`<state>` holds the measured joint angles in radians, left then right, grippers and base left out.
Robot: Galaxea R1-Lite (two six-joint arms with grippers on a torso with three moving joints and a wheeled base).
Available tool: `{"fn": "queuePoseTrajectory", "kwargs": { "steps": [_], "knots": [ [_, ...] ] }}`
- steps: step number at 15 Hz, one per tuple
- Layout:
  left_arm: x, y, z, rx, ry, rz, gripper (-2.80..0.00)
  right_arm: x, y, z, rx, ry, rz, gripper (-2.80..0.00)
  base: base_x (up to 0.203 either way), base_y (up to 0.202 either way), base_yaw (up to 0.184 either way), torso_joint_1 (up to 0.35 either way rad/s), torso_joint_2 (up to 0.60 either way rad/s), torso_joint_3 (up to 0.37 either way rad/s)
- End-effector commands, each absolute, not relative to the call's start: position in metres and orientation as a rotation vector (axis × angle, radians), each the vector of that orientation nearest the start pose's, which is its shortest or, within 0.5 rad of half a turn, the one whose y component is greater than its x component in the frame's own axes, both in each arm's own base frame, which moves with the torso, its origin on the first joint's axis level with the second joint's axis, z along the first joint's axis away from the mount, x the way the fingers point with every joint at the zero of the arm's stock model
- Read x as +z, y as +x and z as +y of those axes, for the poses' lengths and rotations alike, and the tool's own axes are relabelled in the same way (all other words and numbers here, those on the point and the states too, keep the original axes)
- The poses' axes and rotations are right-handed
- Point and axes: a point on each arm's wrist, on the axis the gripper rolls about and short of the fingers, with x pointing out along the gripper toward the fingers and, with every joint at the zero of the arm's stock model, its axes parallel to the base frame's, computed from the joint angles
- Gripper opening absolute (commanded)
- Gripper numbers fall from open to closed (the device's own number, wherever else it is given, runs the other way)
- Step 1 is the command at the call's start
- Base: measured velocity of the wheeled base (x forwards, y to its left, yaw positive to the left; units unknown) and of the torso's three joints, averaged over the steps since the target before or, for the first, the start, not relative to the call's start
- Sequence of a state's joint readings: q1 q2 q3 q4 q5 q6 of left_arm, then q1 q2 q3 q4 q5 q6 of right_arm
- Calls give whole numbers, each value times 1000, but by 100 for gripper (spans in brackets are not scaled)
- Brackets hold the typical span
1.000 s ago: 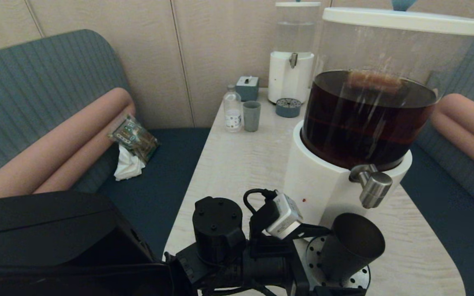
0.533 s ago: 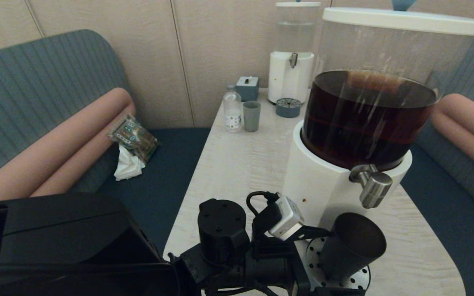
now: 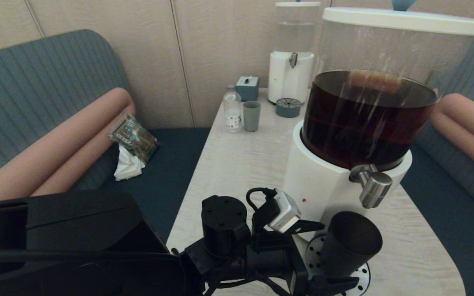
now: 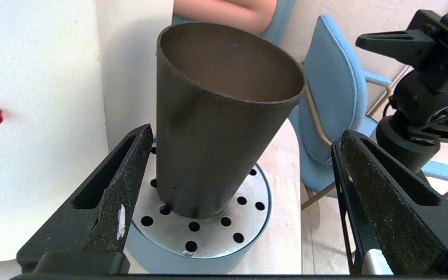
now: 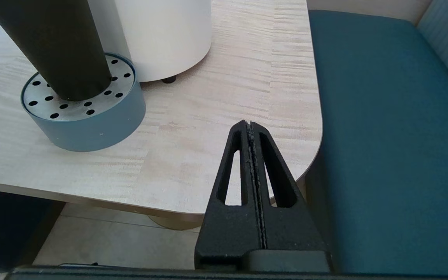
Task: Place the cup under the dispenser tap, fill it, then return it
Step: Place the cup next to the water dispenser
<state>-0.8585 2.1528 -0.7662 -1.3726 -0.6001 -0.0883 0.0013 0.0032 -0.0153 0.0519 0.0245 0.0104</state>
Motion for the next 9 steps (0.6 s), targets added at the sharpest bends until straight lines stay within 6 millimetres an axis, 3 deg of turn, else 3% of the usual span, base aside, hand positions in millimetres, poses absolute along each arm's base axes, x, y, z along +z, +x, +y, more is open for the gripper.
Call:
{"fn": "queuePoseTrajectory", "kwargs": {
  "steps": [1,9],
  "knots": [
    [88,236,-289,-1453,-69,74,0,74,-24,1,26,11,42,-280,0,0,0,0,0,0],
    [81,248,-301,-1432,-70,63,0,74,-24,1,26,10,41,-280,0,0,0,0,0,0]
  ]
}}
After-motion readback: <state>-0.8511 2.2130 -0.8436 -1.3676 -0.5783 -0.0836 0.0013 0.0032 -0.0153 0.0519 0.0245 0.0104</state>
